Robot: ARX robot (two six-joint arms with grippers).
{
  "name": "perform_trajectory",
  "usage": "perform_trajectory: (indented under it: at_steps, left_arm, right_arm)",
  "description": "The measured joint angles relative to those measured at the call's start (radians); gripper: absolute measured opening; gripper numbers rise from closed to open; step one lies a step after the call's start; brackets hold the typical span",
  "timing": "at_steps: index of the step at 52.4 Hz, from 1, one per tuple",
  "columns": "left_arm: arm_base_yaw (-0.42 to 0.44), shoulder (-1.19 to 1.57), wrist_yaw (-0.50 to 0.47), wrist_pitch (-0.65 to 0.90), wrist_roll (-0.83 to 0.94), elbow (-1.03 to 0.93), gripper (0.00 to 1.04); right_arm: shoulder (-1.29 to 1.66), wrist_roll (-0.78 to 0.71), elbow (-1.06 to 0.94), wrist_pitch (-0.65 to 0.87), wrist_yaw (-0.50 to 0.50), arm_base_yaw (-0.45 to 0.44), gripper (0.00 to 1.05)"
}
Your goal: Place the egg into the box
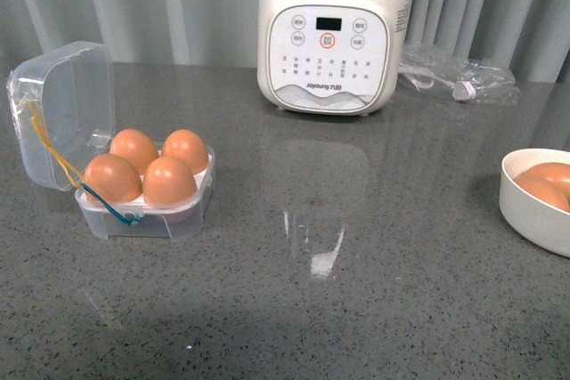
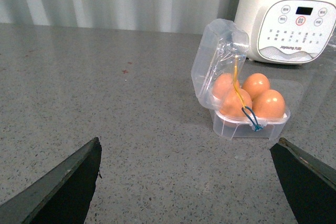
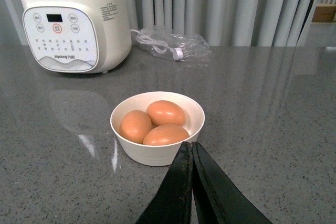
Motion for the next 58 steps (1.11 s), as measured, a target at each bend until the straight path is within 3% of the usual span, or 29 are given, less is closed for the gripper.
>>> perform_trajectory:
  at_steps: [23, 28, 42, 50, 58]
  left_arm:
    - [0.0, 0.0, 0.0, 0.0, 0.0, 0.0, 0.98]
    - [0.0, 0.0, 0.0, 0.0, 0.0, 0.0, 0.98]
    - [0.0, 0.0, 0.0, 0.0, 0.0, 0.0, 0.98]
    - [0.0, 0.0, 0.0, 0.0, 0.0, 0.0, 0.98]
    - [0.0, 0.0, 0.0, 0.0, 0.0, 0.0, 0.98]
  right_arm:
    - [-0.143, 0.0, 0.0, -0.142, 0.0, 0.0, 0.03]
    - [-0.283, 0.0, 0.0, -0.307, -0.001, 0.0, 0.03]
    - [-0.307, -0.001, 0.0, -0.313, -0.001, 0.0, 0.04]
    - [-0.307, -0.001, 0.0, -0.313, 0.0, 0.0, 0.31]
    - [-0.307, -0.001, 0.0, -0.313, 0.0, 0.0, 0.66]
